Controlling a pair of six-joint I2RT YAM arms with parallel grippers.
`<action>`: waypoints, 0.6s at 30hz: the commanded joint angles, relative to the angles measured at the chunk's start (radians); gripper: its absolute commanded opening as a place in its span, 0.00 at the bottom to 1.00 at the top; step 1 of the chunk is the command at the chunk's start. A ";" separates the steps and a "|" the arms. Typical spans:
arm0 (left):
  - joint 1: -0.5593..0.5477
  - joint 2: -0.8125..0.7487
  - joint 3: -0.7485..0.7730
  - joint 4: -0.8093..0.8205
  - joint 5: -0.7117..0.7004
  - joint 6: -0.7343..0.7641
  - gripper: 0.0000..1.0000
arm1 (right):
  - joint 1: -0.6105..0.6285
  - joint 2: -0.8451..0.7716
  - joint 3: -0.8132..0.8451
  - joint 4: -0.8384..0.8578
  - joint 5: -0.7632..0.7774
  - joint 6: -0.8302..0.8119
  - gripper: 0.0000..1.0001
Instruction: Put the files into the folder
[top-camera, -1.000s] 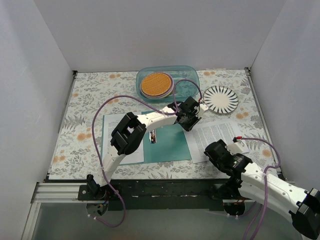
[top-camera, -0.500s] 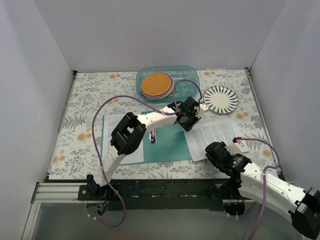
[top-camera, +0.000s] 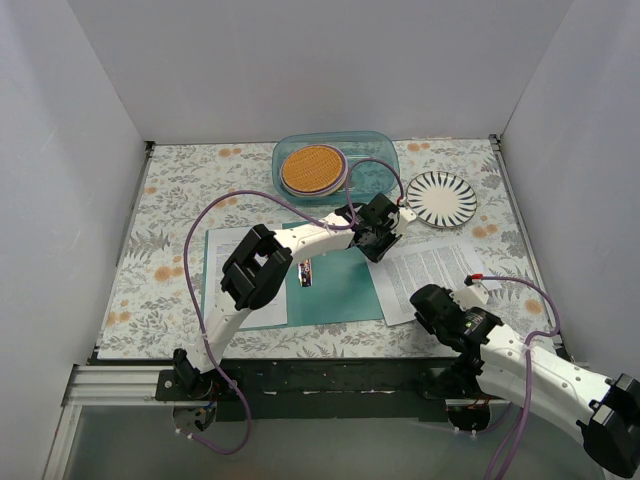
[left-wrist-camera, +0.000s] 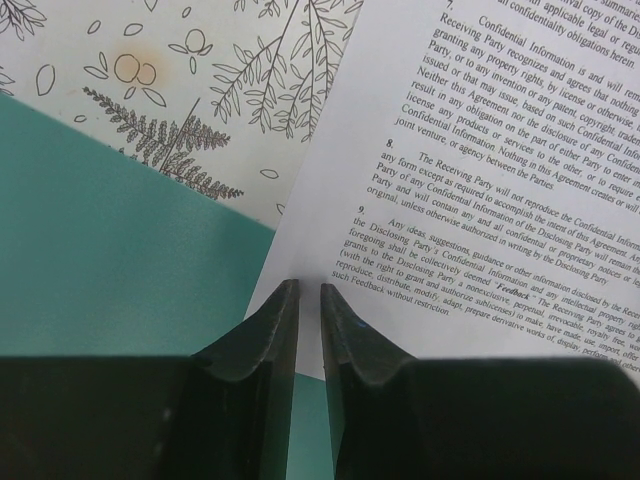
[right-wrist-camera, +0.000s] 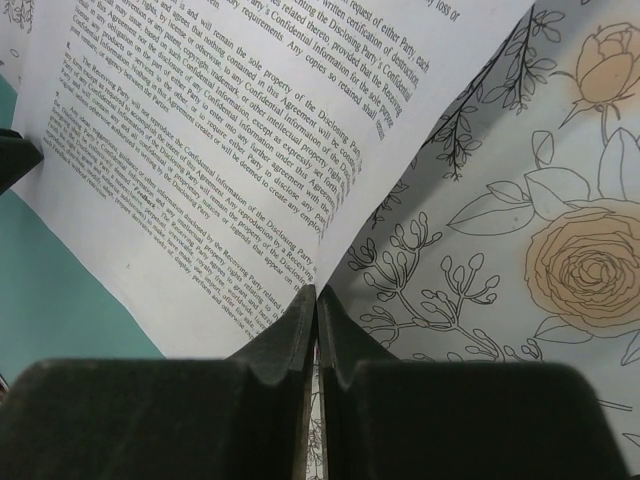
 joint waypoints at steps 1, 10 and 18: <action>-0.003 -0.010 -0.047 -0.114 -0.028 0.007 0.15 | -0.003 -0.010 0.037 -0.030 0.043 -0.009 0.09; 0.006 -0.047 0.074 -0.266 -0.038 0.002 0.16 | -0.003 -0.015 0.117 -0.054 0.062 -0.077 0.01; 0.179 -0.266 0.150 -0.556 0.039 0.042 0.25 | -0.003 -0.001 0.151 0.027 0.017 -0.190 0.01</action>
